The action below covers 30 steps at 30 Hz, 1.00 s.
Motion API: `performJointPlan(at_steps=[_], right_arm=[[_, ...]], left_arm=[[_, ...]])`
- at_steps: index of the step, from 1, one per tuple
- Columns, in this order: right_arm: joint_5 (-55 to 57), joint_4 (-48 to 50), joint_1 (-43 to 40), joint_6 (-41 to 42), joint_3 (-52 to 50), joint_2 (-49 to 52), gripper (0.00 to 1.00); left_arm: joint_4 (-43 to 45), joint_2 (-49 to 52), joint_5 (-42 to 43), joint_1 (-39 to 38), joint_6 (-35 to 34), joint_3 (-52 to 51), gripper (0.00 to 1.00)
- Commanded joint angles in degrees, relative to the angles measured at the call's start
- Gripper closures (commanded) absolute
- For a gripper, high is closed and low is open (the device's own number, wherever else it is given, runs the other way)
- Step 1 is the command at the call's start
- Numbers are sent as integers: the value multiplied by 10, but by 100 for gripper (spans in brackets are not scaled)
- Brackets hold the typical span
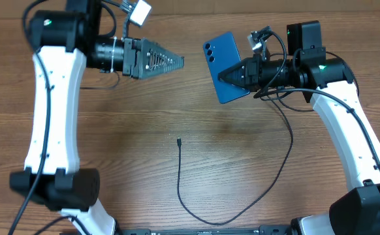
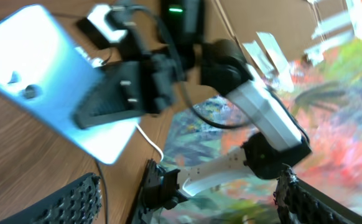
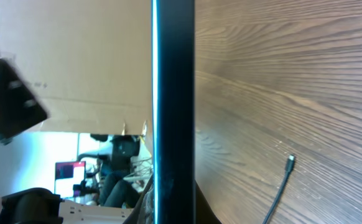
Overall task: Plug charger to phone and switch on socket
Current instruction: 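Grasp the phone's side with the right gripper from the left gripper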
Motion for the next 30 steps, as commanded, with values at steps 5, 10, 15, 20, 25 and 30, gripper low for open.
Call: performJointPlan(at_steps=[5, 10, 15, 20, 25, 30], right_arm=[[-75, 5, 9, -21, 2, -6, 96], [-84, 7, 9, -20, 2, -6, 96], [-84, 7, 9, -20, 2, -6, 96], [-85, 6, 11, -17, 2, -6, 96], [-89, 4, 19, -16, 2, -6, 96], [-119, 4, 15, -16, 2, -6, 96]], left_arm=[[1, 9, -19, -5, -12, 2, 17], [10, 15, -119, -7, -87, 2, 1], [-1, 15, -148, -29, -103, 2, 0], [20, 16, -188, -64, -136, -2, 16], [72, 17, -198, -101, -187, -3, 16], [85, 18, -269, -114, -229, -3, 16]])
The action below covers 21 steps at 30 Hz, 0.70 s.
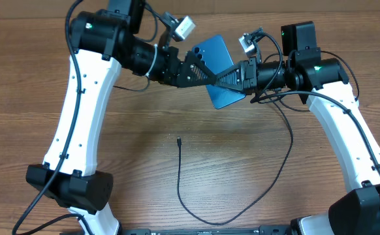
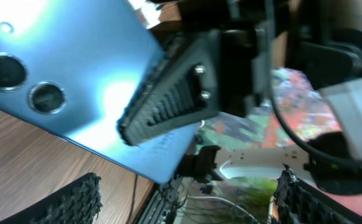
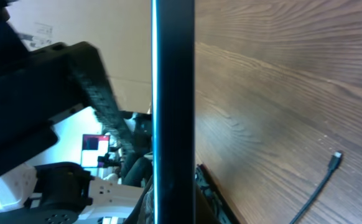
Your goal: Plug charger to phone and switch on socket
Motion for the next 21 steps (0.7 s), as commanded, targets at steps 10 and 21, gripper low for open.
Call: performJointPlan(at_steps=[10, 21], right_arm=[[128, -47, 16, -9, 2, -6, 96], [483, -88, 148, -4, 2, -6, 96]], left_arm=[[-4, 6, -235, -1, -123, -3, 10], [36, 20, -388, -15, -283, -4, 7]])
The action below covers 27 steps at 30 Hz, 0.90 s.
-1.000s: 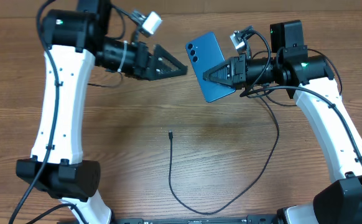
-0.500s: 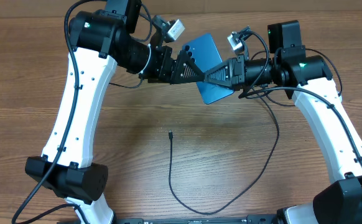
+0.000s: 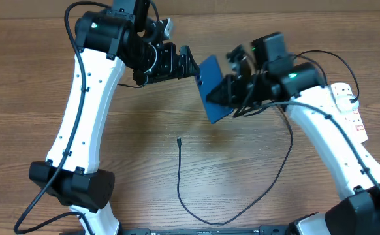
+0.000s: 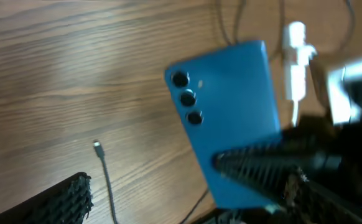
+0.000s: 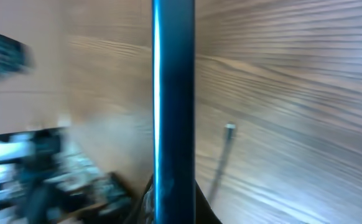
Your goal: Plug charger to phone and switch on socket
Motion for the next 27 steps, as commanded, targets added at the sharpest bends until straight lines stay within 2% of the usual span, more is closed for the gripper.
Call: performJointPlan(at_steps=[1, 7, 11, 22, 27], right_arm=[[175, -1, 52, -2, 2, -6, 96], [366, 0, 150, 15, 2, -6, 96], [449, 2, 200, 15, 2, -6, 96], [516, 11, 220, 13, 2, 0, 96], [517, 41, 220, 12, 2, 0, 96]], left_arm=[[4, 14, -85, -5, -69, -4, 7], [-2, 60, -89, -5, -76, -4, 7], [-5, 98, -34, -5, -77, -4, 8], [10, 109, 87, -8, -77, -4, 8], [9, 109, 128, -15, -77, -4, 17]])
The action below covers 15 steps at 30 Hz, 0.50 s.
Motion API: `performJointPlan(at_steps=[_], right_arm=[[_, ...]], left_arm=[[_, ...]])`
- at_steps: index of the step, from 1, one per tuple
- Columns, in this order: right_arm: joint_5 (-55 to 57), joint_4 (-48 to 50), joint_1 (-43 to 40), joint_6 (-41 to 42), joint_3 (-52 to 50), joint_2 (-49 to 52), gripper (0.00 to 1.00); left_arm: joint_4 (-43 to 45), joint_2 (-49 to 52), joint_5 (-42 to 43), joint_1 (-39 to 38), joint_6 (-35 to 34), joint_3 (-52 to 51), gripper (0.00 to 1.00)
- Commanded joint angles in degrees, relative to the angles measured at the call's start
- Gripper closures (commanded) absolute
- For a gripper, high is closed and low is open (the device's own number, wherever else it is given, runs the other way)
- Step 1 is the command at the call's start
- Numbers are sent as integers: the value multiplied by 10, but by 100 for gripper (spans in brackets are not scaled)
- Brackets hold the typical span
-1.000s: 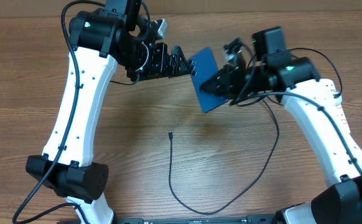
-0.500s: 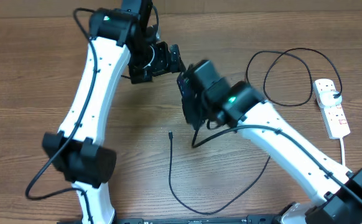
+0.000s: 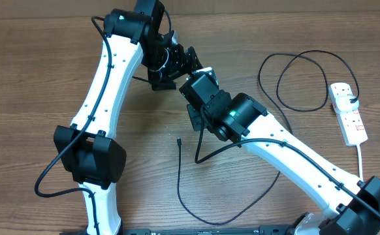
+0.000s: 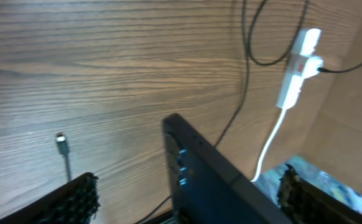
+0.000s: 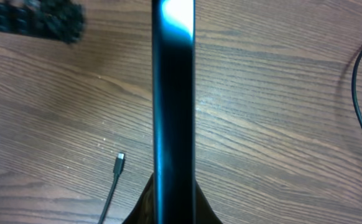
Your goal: Plug charger to phone and switch on socket
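Observation:
My right gripper [image 5: 173, 208] is shut on the blue phone [image 5: 173, 93], which it holds edge-on above the table. From overhead the phone [image 3: 192, 119] shows only as a dark sliver under the right wrist. The charger cable's plug [image 3: 179, 140] lies loose on the wood just left of and below the phone, and it also shows as the plug [image 5: 119, 163]. My left gripper [image 3: 177, 65] hangs open behind the phone. In its own view the phone [image 4: 199, 180] stands between its spread fingers [image 4: 75, 199]. The white socket strip [image 3: 348, 123] lies far right.
The black cable [image 3: 196, 212] runs from the plug in a loop along the front and passes under the right arm. More of it coils at the back right [image 3: 294, 75] up to the socket strip [image 4: 299, 68]. The right arm stretches diagonally across the table's middle.
The right arm has shifted from the right side to the table's centre, and the phone now stands edge-on close above the plug. The left gripper is still open, now just behind the phone.
The right gripper first held the blue phone up at the back middle, with the open left gripper apart on the left. Then the left fingers stood around the phone. Later the phone was tilted lower beside the left gripper. Now it is edge-on near the plug.

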Motion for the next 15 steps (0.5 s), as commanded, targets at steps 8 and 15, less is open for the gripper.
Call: performJointPlan(at_steps=[8, 15], right_arm=[[23, 73, -2, -8, 9, -5, 96], [-14, 83, -2, -21, 9, -5, 96]], left_arm=[[-3, -3, 53, -30, 7, 0, 35], [2, -3, 54, -34, 7, 0, 43]])
